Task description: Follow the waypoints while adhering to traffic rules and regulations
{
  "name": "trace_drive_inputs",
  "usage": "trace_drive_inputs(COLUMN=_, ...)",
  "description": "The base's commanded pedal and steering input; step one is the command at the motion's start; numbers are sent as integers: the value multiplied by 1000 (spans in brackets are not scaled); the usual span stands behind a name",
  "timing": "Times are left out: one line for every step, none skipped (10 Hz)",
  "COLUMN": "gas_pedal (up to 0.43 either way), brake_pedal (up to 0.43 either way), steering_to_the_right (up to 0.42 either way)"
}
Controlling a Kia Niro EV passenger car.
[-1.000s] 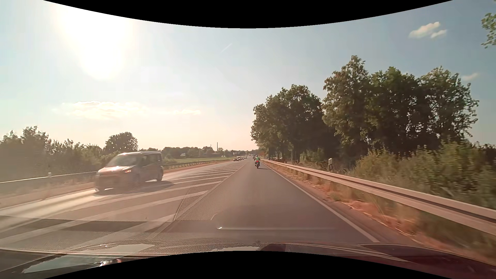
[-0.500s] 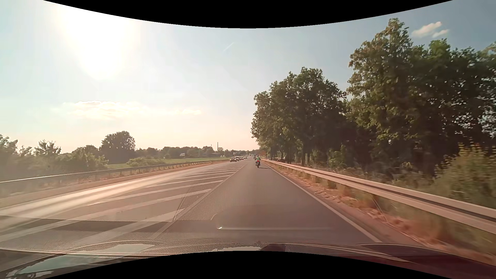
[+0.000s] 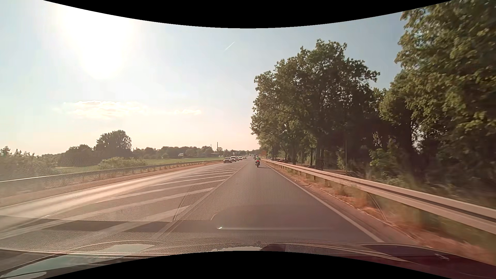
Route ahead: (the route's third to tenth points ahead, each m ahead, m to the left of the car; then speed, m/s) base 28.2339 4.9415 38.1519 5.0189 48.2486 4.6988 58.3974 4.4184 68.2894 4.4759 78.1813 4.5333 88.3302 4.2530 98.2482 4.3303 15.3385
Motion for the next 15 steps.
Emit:
trace_drive_inputs(gas_pedal=177, brake_pedal=0, steering_to_the_right=0)
trace_drive_inputs(gas_pedal=177, brake_pedal=0, steering_to_the_right=-1)
trace_drive_inputs(gas_pedal=177, brake_pedal=0, steering_to_the_right=0)
trace_drive_inputs(gas_pedal=177, brake_pedal=0, steering_to_the_right=-1)
trace_drive_inputs(gas_pedal=177, brake_pedal=0, steering_to_the_right=-1)
trace_drive_inputs(gas_pedal=177, brake_pedal=0, steering_to_the_right=-1)
trace_drive_inputs(gas_pedal=177, brake_pedal=0, steering_to_the_right=0)
trace_drive_inputs(gas_pedal=177, brake_pedal=0, steering_to_the_right=-1)
trace_drive_inputs(gas_pedal=177, brake_pedal=0, steering_to_the_right=-1)
trace_drive_inputs(gas_pedal=177, brake_pedal=0, steering_to_the_right=-1)
trace_drive_inputs(gas_pedal=177, brake_pedal=0, steering_to_the_right=-1)
trace_drive_inputs(gas_pedal=177, brake_pedal=0, steering_to_the_right=-1)
trace_drive_inputs(gas_pedal=177, brake_pedal=0, steering_to_the_right=-1)
trace_drive_inputs(gas_pedal=177, brake_pedal=0, steering_to_the_right=-1)
trace_drive_inputs(gas_pedal=177, brake_pedal=0, steering_to_the_right=-1)
